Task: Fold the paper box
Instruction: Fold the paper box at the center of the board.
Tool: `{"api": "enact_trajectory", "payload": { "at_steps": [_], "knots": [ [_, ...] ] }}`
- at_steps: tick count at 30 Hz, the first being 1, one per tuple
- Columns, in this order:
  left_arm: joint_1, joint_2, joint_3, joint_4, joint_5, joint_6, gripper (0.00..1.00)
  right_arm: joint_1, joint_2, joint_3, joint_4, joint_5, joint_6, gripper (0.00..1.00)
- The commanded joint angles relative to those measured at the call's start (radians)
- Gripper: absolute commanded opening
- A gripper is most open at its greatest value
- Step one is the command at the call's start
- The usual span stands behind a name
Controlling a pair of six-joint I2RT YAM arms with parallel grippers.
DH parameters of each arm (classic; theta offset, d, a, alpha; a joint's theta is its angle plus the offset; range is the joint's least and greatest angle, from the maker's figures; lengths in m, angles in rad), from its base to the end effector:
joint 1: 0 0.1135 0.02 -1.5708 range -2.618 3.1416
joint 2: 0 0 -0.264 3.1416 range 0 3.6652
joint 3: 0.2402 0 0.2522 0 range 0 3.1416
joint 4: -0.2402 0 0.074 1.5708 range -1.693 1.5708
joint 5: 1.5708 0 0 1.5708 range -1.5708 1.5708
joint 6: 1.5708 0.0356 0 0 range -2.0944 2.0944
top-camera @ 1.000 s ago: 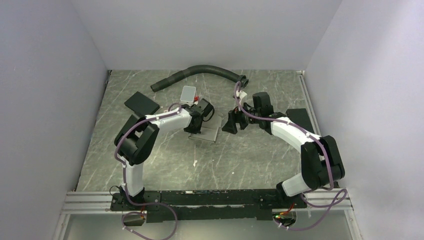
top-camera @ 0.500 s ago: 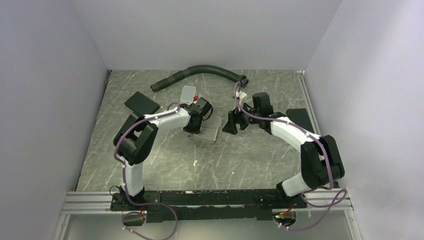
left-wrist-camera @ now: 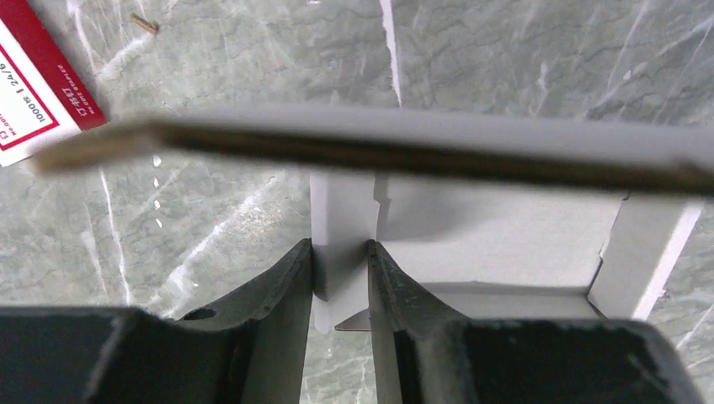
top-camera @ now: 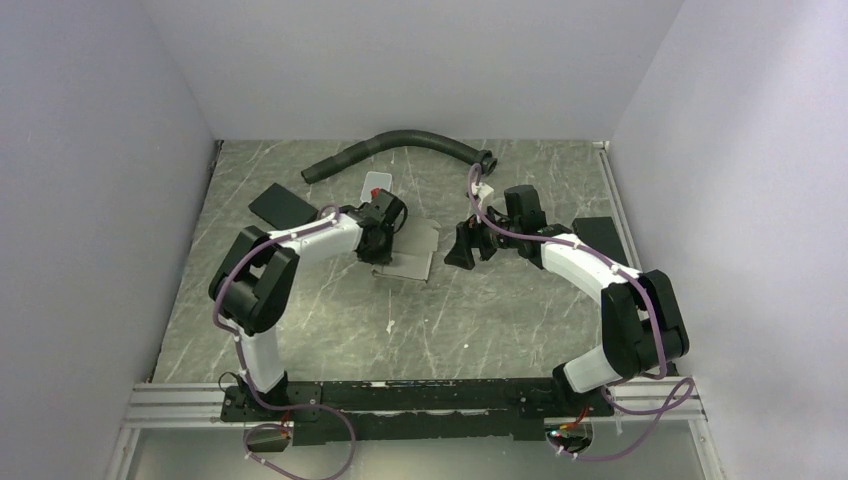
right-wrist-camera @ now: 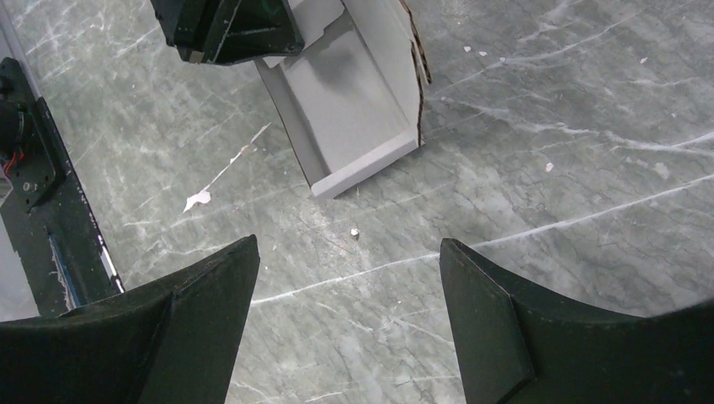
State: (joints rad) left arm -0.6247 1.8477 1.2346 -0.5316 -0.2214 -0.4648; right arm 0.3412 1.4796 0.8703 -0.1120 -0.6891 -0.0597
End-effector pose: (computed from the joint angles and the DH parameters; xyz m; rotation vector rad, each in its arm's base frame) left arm 0.3063 -0.2112 0.1766 0.1490 2.6612 -0.0454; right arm 0.2821 0.1242 0.2184 -0.7991 2.1144 0.9344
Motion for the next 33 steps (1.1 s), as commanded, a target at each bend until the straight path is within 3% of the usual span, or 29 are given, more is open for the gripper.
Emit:
{"api": "enact_trajectory", "payload": {
  "at_steps": [1,10,24,33],
  "knots": [
    [0.043,-0.066,-0.035,0.076,0.117,-0.016,0.34,0.002,0.002,0.043,0.015,-0.015,-0.012,0.82],
    [0.116,-0.094,-0.116,0.177,0.307,-0.038,0.36,0.002,0.009,0.045,0.011,-0.024,-0.012,0.83],
    [0.147,-0.139,-0.165,0.233,0.363,-0.089,0.37,0.010,0.083,-0.014,0.151,-0.028,0.150,0.81],
    [0.149,-0.141,-0.196,0.254,0.348,-0.116,0.27,0.059,0.134,-0.016,0.193,0.165,0.294,0.80]
  ]
}}
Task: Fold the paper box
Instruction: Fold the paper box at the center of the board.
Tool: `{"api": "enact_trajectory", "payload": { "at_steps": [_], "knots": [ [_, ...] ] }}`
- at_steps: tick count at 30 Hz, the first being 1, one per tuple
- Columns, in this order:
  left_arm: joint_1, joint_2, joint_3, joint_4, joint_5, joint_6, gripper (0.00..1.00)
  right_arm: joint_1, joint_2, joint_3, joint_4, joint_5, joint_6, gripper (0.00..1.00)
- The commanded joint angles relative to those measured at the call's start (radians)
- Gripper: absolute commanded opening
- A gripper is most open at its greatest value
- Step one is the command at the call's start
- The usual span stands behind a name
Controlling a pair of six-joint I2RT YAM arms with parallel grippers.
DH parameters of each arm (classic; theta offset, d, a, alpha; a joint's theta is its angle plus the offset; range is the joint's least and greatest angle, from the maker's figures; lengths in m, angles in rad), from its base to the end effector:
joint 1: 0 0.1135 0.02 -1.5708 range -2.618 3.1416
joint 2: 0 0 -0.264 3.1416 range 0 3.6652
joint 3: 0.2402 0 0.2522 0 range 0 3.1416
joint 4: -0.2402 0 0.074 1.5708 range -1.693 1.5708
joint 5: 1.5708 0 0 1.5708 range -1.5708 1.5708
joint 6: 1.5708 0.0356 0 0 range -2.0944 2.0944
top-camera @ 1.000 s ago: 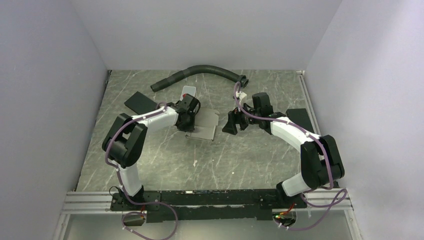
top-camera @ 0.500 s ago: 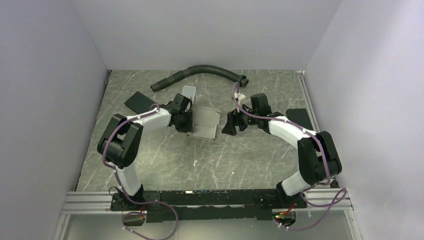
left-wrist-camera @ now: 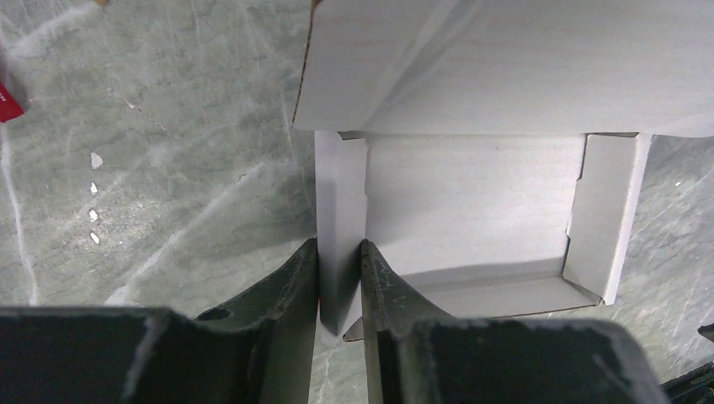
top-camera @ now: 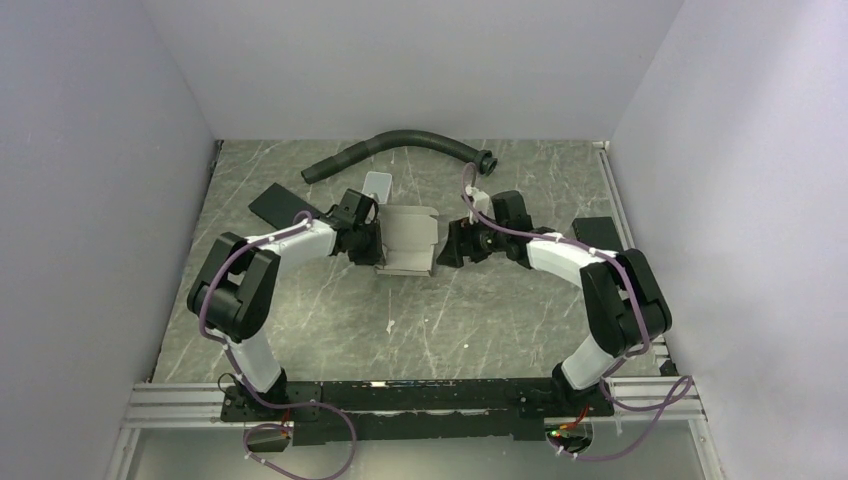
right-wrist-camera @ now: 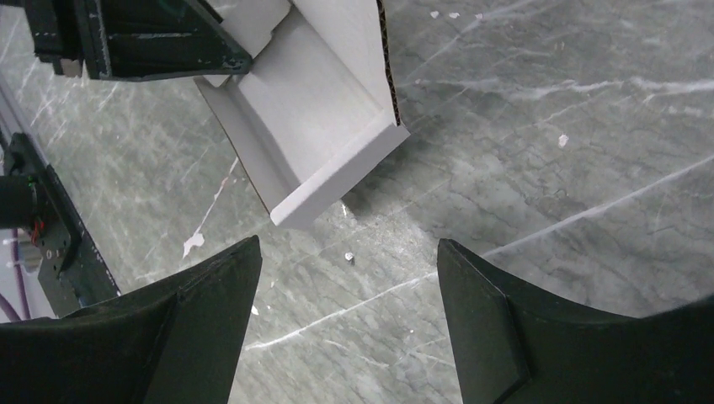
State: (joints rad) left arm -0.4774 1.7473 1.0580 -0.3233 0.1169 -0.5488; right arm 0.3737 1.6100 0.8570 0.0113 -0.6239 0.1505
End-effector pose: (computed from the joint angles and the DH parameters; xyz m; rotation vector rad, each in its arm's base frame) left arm 0.3103 -0.1652 0.1711 -0.0504 2.6653 -0.5109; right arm 0.2959 0.1384 0.1841 -0.5843 2.2643 0.9851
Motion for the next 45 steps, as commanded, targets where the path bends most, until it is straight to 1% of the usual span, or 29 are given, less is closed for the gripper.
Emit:
{"api": "enact_trajectory", "payload": {
  "at_steps": [1,6,10,13,15,17,19,22,25,27,32,36,38,42,45],
  "knots": [
    [0.002,-0.043,-0.023,0.049,0.011,-0.037,0.27,0.033,0.006,-0.002,0.071,0.116,0.091,0.80],
    [-0.012,-0.047,-0.033,0.063,-0.008,-0.051,0.25,0.054,0.021,0.003,0.075,0.127,0.086,0.78],
    [-0.038,-0.034,-0.020,0.050,-0.054,-0.039,0.24,0.054,-0.019,0.027,0.048,0.111,-0.014,0.75],
    [-0.060,-0.027,-0.003,0.029,-0.107,-0.024,0.23,0.057,-0.079,0.042,0.001,0.029,-0.172,0.73],
    [-0.072,-0.024,0.009,0.017,-0.115,-0.014,0.23,0.063,-0.116,0.058,-0.075,-0.042,-0.323,0.72],
    [-0.087,-0.022,0.024,0.003,-0.157,-0.004,0.22,0.068,-0.155,0.066,-0.145,-0.110,-0.478,0.72],
    [-0.101,-0.020,0.037,-0.010,-0.181,0.008,0.22,0.081,-0.197,0.044,-0.197,-0.186,-0.671,0.72],
    [-0.120,-0.015,0.058,-0.024,-0.204,0.020,0.23,0.127,-0.235,0.007,-0.193,-0.184,-0.800,0.74],
    [-0.137,-0.008,0.071,-0.030,-0.219,0.032,0.23,0.182,-0.213,0.005,-0.175,-0.122,-0.858,0.76],
    [-0.148,-0.006,0.077,-0.034,-0.228,0.037,0.23,0.209,-0.172,0.010,-0.146,-0.082,-0.866,0.76],
    [-0.156,0.000,0.071,-0.028,-0.220,0.043,0.23,0.268,-0.089,0.012,-0.097,0.007,-0.888,0.74],
    [-0.158,0.000,0.066,-0.018,-0.213,0.047,0.23,0.278,-0.065,0.023,-0.089,0.071,-0.876,0.70],
    [-0.160,0.000,0.064,-0.015,-0.211,0.048,0.23,0.278,-0.052,0.031,-0.100,0.092,-0.884,0.65],
    [-0.161,0.004,0.068,-0.018,-0.207,0.050,0.23,0.284,-0.016,0.056,-0.142,0.104,-0.889,0.50],
    [-0.160,0.006,0.067,-0.014,-0.203,0.049,0.24,0.297,0.008,0.070,-0.167,0.111,-0.893,0.44]
  ]
}}
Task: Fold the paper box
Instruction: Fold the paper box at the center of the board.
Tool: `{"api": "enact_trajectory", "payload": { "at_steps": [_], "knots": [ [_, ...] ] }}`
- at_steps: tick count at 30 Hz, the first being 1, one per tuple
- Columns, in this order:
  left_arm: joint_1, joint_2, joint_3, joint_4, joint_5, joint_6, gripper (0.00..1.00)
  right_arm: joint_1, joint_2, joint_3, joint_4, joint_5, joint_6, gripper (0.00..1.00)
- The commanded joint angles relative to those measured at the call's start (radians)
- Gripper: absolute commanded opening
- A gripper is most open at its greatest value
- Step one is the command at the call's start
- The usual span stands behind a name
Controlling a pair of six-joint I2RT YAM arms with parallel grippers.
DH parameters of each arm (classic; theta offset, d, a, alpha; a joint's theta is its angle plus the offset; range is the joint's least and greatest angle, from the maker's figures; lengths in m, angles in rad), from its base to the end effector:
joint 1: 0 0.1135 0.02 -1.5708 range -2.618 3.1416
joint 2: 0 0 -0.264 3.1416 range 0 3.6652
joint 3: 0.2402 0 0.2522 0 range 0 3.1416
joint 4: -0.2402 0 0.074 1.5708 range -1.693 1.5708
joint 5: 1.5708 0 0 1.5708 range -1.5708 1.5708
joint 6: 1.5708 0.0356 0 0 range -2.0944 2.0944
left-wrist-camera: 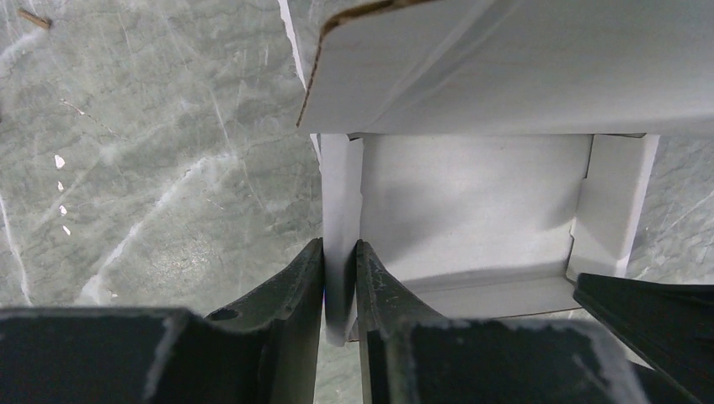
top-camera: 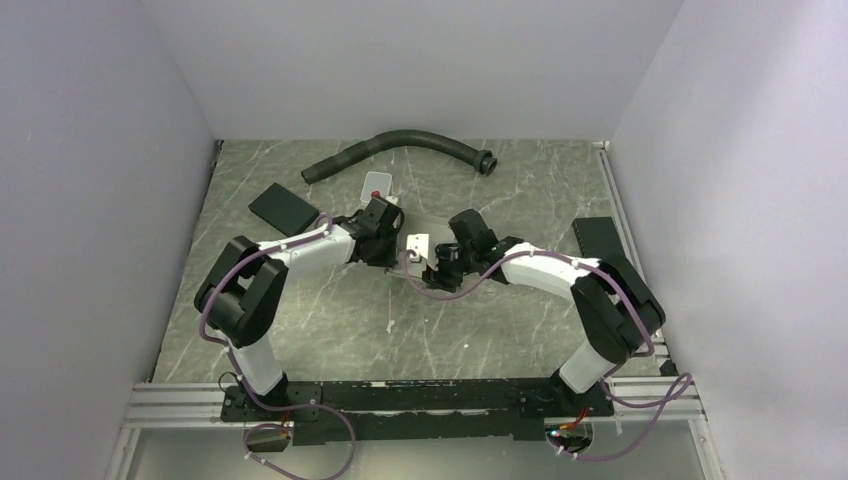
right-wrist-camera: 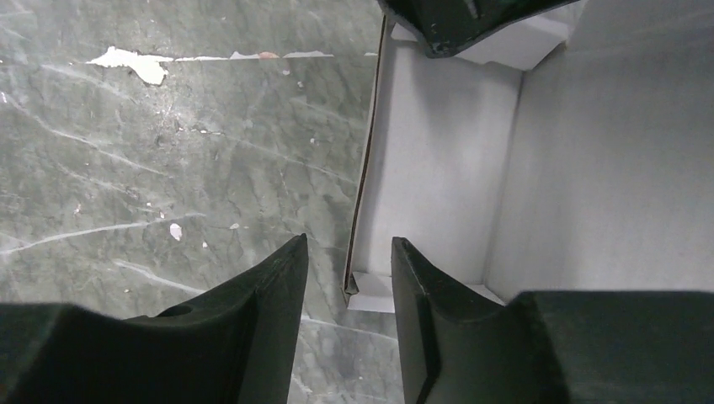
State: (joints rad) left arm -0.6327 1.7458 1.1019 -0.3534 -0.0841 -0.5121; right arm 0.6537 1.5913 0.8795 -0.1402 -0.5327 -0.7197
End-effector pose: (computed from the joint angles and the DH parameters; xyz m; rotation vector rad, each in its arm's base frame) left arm 0.2899 -0.2089 0.1824 0.1243 2.5939 -0.3229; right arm 0.2422 0.2083 0.1841 -1.6707 1.6592 0.6097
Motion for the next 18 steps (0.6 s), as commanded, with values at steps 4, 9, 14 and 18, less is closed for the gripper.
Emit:
{"api": "enact_trajectory", "payload": {
  "at_steps": [4,9,14,18],
  "knots": [
    [-0.005,0.006,0.019,0.021,0.008,0.010,0.24,0.037,0.055,0.060,-0.023,0.047,-0.019,0.39],
    [-0.005,0.006,0.015,0.028,0.019,0.009,0.25,0.046,0.072,0.068,-0.025,0.067,-0.012,0.27],
    [-0.005,0.009,0.013,0.034,0.030,0.009,0.27,0.058,0.086,0.075,-0.029,0.087,-0.011,0.14],
    [-0.005,0.005,0.004,0.041,0.044,0.004,0.29,0.063,0.098,0.084,-0.043,0.089,-0.012,0.06]
  ]
}}
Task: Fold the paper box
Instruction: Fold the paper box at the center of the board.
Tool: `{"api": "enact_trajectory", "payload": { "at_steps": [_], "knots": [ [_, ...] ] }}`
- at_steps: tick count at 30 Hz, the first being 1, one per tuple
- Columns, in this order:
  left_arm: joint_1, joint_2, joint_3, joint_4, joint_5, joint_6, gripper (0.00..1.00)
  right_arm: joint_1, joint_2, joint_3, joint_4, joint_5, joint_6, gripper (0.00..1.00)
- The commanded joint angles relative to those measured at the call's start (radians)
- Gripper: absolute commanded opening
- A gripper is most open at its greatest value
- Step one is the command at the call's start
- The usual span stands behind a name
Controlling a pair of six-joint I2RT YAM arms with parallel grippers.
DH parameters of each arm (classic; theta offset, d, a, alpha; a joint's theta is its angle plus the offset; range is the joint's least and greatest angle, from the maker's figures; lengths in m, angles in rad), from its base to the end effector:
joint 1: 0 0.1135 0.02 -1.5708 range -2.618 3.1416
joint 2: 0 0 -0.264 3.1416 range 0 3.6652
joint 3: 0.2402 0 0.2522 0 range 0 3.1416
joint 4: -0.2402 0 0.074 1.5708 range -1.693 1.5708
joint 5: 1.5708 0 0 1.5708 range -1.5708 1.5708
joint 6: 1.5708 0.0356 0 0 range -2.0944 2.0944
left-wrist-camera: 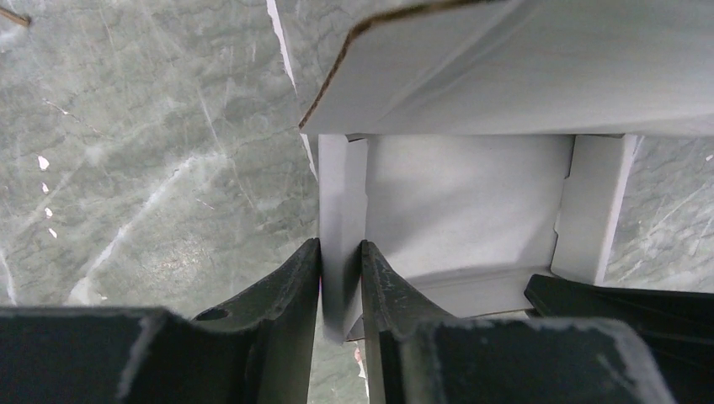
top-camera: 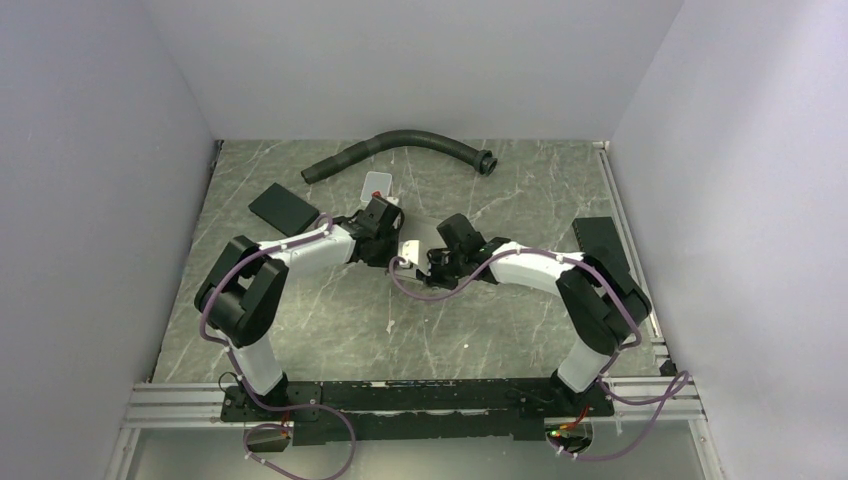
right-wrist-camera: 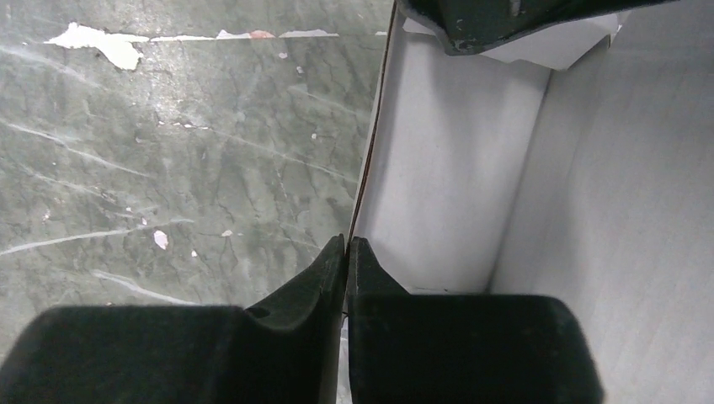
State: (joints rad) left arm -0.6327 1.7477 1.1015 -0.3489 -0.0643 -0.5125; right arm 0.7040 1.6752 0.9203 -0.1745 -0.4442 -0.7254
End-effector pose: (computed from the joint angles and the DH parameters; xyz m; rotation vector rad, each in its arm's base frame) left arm 0.2899 -0.2097 0.1819 0.1316 2.5991 -0.3471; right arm 0.2421 0.2256 0.1669 -1.7413 1.7268 0.5435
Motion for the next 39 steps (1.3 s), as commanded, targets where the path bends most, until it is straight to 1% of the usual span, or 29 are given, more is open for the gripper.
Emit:
{"api": "enact_trajectory", "payload": {
  "at_steps": [1,4,8,16,22,27,35,39],
  "knots": [
    [-0.005,0.000,0.002,0.039,0.031,0.002,0.30,0.012,0.016,0.047,-0.014,0.001,-0.006,0.04],
    [-0.004,-0.008,-0.008,0.049,0.042,-0.001,0.35,0.012,0.023,0.055,-0.028,-0.001,-0.005,0.02],
    [0.010,-0.026,-0.027,0.069,0.055,-0.015,0.39,0.014,0.026,0.061,-0.039,-0.003,-0.005,0.01],
    [0.091,-0.086,-0.124,0.185,0.219,-0.080,0.40,0.015,0.037,0.071,-0.054,-0.002,0.003,0.00],
    [0.128,-0.110,-0.175,0.258,0.323,-0.123,0.41,0.017,0.048,0.077,-0.060,0.003,0.009,0.00],
    [0.148,-0.118,-0.200,0.294,0.375,-0.144,0.44,0.017,0.053,0.081,-0.062,0.010,0.014,0.00],
    [0.173,-0.146,-0.250,0.341,0.426,-0.176,0.45,0.020,0.060,0.087,-0.068,0.014,0.018,0.00],
    [0.196,-0.151,-0.282,0.408,0.480,-0.203,0.46,0.021,0.061,0.089,-0.068,0.016,0.020,0.00]
  ]
}}
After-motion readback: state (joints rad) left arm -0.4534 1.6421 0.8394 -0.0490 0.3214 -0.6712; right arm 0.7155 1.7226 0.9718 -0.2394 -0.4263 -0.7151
